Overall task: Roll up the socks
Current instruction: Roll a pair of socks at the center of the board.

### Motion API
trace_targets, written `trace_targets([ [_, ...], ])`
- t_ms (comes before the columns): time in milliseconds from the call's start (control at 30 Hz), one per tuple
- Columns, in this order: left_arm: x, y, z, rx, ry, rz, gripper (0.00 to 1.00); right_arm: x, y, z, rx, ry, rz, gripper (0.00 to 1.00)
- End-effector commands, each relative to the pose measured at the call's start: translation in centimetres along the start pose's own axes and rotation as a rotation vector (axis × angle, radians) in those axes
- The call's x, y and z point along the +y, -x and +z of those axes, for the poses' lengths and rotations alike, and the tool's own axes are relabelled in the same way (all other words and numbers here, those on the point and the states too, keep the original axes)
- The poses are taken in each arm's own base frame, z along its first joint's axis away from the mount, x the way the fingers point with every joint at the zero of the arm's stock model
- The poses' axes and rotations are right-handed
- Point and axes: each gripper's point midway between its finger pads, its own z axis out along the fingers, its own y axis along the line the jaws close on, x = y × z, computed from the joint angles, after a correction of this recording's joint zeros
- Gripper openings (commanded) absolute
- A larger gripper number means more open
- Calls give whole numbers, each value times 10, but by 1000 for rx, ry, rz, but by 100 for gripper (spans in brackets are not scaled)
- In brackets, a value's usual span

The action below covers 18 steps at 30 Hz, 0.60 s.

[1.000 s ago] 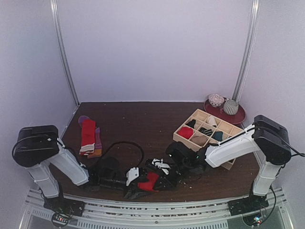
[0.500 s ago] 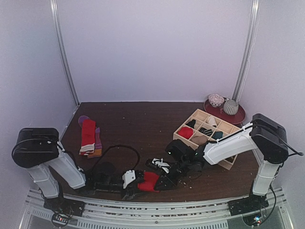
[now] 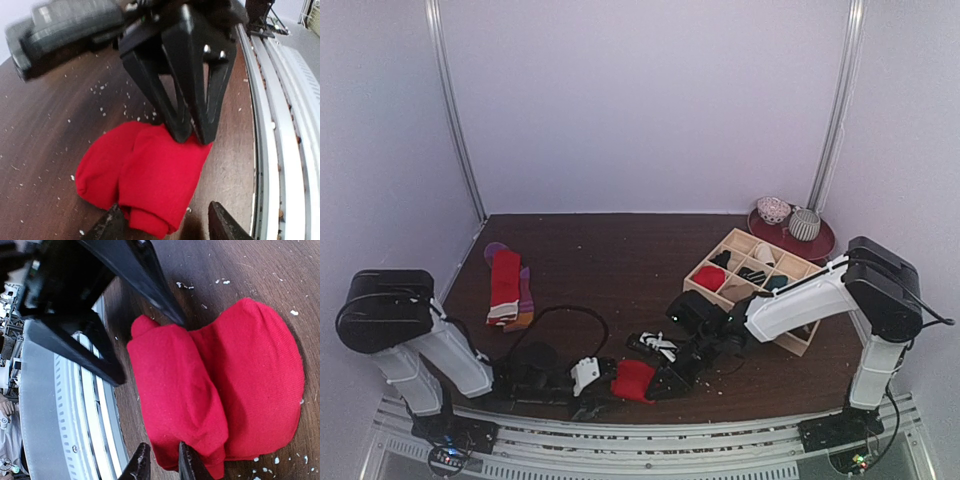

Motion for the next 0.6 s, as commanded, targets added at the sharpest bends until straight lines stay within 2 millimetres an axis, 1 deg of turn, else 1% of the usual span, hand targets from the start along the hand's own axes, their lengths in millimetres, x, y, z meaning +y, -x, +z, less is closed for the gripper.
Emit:
trace_targets([
  [0, 11, 42, -17, -138, 78, 30, 58, -35, -82, 7, 258, -130, 183, 22],
  [67, 14, 50, -24, -164, 105, 48, 60, -35, -82, 7, 261, -133, 183, 22],
  [133, 12, 54, -27, -176, 95, 66, 61, -35, -81, 7, 264, -133, 181, 22],
  [367, -4, 29, -8, -108, -7, 47, 56, -36, -81, 8, 270, -133, 181, 22],
  [467, -7, 26, -2, -112, -25, 36, 56, -36, -82, 8, 272, -134, 182, 22],
  [567, -9, 31, 4, -123, -41, 36, 53, -37, -83, 9, 278, -134, 186, 22],
])
